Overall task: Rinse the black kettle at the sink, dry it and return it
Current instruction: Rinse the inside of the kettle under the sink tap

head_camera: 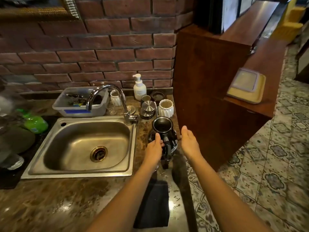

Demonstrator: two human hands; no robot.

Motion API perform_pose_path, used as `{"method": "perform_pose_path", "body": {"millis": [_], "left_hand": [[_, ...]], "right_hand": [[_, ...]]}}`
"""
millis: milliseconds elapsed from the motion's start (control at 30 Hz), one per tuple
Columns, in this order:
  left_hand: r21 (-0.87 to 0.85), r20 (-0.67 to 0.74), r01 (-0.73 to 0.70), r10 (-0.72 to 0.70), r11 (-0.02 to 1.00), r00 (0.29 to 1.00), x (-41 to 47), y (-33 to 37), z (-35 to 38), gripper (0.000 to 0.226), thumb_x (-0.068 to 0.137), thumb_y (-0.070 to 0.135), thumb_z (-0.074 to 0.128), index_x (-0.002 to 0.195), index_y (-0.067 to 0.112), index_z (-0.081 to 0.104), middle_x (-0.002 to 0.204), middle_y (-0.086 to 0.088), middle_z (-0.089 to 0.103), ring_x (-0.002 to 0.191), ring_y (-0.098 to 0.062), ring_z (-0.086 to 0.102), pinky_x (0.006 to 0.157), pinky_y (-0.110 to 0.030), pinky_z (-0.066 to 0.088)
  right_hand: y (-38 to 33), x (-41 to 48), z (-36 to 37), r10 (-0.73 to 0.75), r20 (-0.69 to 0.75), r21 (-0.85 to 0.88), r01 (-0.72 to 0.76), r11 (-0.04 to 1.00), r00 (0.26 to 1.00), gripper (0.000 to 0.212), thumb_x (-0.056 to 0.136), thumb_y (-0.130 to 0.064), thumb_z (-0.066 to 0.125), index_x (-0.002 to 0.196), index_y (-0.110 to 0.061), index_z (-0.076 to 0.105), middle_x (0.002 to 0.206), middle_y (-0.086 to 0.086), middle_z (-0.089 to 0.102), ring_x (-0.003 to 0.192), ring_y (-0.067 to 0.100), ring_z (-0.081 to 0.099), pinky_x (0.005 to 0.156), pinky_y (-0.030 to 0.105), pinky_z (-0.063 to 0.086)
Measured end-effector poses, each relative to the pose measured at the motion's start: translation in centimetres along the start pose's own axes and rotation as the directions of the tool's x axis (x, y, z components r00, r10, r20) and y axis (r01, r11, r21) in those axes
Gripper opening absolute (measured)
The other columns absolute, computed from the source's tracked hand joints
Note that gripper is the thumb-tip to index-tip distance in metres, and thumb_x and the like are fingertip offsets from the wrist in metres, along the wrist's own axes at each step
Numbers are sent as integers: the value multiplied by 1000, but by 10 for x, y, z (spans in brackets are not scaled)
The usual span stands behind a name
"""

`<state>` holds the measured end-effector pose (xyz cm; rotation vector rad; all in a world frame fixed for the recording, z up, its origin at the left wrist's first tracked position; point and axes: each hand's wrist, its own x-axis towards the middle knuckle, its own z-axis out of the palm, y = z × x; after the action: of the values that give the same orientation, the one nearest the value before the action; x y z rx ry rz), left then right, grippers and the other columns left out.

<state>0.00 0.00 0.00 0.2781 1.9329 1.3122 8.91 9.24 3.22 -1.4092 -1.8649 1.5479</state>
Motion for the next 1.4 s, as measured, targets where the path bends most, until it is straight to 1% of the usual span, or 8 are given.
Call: {"method": "perform_pose_path", "body": {"millis": [67, 133, 333, 500, 733, 867, 1100, 1400], "left_hand": [[-58, -4, 34, -34, 998, 999, 6, -4, 10, 64, 98, 66, 27, 111, 25, 73, 110, -1, 76, 107, -20, 69, 105, -48, 47], [-62, 18, 41, -40, 997, 999, 6, -7, 18, 57, 98, 65, 28, 103, 31, 73, 105, 0, 77, 104, -19, 70, 102, -47, 50], [-96, -5, -26, 26, 995, 1000, 14, -12, 41, 45, 104, 54, 31, 88, 35, 69, 93, 7, 75, 94, -10, 70, 86, -29, 55], [-150, -66, -55, 45, 987, 997, 24, -22, 48, 48, 101, 54, 42, 92, 21, 76, 87, 0, 79, 83, -10, 75, 79, -30, 58], [-183, -165, -117, 87, 976, 982, 25, -22, 46, 52, 101, 48, 47, 74, 10, 71, 69, -1, 73, 68, -15, 70, 67, -34, 55], [-159, -219, -188, 151, 969, 964, 25, -23, 37, 53, 103, 41, 47, 58, 17, 62, 50, 6, 62, 49, -2, 58, 51, -18, 45], [-141, -190, -281, 252, 949, 949, 36, -28, 28, 54, 101, 33, 55, 47, 25, 56, 49, 6, 55, 50, -10, 53, 54, -28, 42], [-222, -161, -323, 292, 920, 943, 41, -31, 23, 56, 100, 21, 58, 44, 23, 52, 43, 10, 49, 43, -5, 46, 47, -17, 38]], "right_hand": [[6, 7, 4, 71, 27, 95, -73, 993, 997, 62, 104, -59, 23, 130, -17, 61, 113, 1, 70, 112, 24, 65, 104, 48, 48], [13, 7, 11, 144, 95, 232, -163, 959, 985, 59, 105, -56, 27, 124, -15, 65, 103, 2, 72, 99, 19, 70, 93, 40, 56], [33, 9, 17, 135, 136, 341, -175, 924, 981, 66, 105, -56, 28, 115, -8, 73, 105, 9, 78, 102, 17, 74, 94, 34, 59], [39, 5, 20, 140, 121, 365, -175, 915, 983, 68, 103, -60, 30, 115, -9, 75, 105, 7, 79, 99, 13, 75, 94, 33, 59], [39, -3, 25, 170, 155, 452, -223, 864, 973, 65, 102, -58, 34, 111, -10, 77, 106, 5, 79, 98, 11, 76, 90, 30, 60], [39, -7, 31, 177, 197, 484, -253, 837, 964, 55, 103, -54, 36, 103, -17, 77, 106, 6, 79, 97, 10, 76, 84, 26, 61], [34, -8, 34, 201, 220, 538, -290, 792, 955, 47, 105, -44, 43, 112, -9, 74, 108, 9, 78, 102, 14, 75, 92, 32, 60], [34, -13, 36, 205, 227, 531, -297, 793, 952, 39, 105, -36, 47, 115, -11, 74, 109, 5, 79, 106, 12, 74, 93, 30, 59]]}}
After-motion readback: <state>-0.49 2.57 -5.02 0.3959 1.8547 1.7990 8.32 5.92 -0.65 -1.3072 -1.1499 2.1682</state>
